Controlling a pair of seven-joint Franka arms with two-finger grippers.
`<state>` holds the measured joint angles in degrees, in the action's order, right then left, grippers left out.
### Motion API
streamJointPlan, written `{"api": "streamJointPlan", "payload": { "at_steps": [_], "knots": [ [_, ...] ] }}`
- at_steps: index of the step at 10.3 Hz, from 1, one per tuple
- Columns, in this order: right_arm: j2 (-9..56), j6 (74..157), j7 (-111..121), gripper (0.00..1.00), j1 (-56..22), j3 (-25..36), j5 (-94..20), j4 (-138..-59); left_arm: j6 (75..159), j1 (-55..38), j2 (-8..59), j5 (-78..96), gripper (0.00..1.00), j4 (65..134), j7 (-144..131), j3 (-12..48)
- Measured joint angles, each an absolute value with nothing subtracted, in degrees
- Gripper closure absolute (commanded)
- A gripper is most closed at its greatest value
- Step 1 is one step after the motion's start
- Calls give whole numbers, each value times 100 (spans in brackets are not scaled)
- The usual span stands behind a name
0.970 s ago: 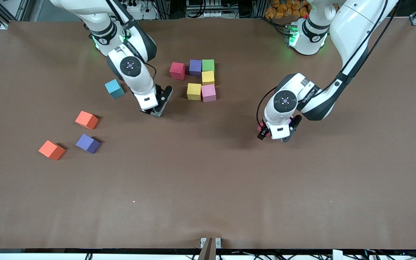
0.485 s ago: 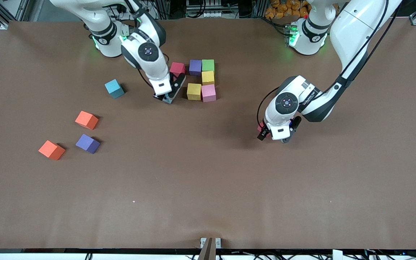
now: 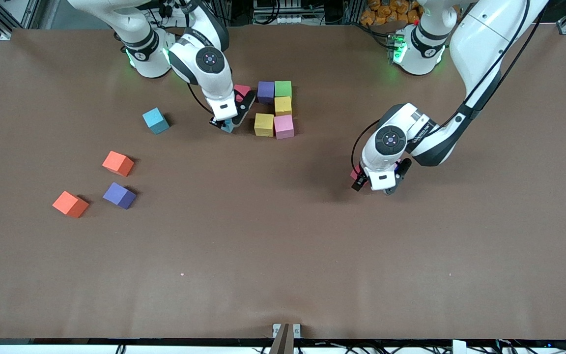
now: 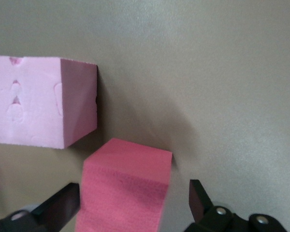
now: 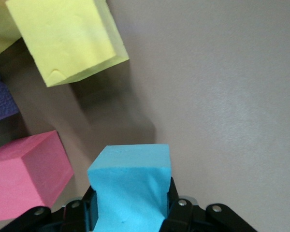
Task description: Form number 2 with 11 blocks
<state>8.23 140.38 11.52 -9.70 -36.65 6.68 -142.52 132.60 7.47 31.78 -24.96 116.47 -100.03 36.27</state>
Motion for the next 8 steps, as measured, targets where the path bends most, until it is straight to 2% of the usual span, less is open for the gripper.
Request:
{"api": "streamJointPlan", "payload": {
  "at_steps": [3,8],
  "knots": [
    [819,13989,951,67,-969,-3751,668,-14422,13083,763,3093,-2528,0,11626,-10003,3636],
    [805,13986,149,65,-967,-4248,668,-14467,12827,768,3002,-2529,0,11627,-10003,3648]
  ]
}}
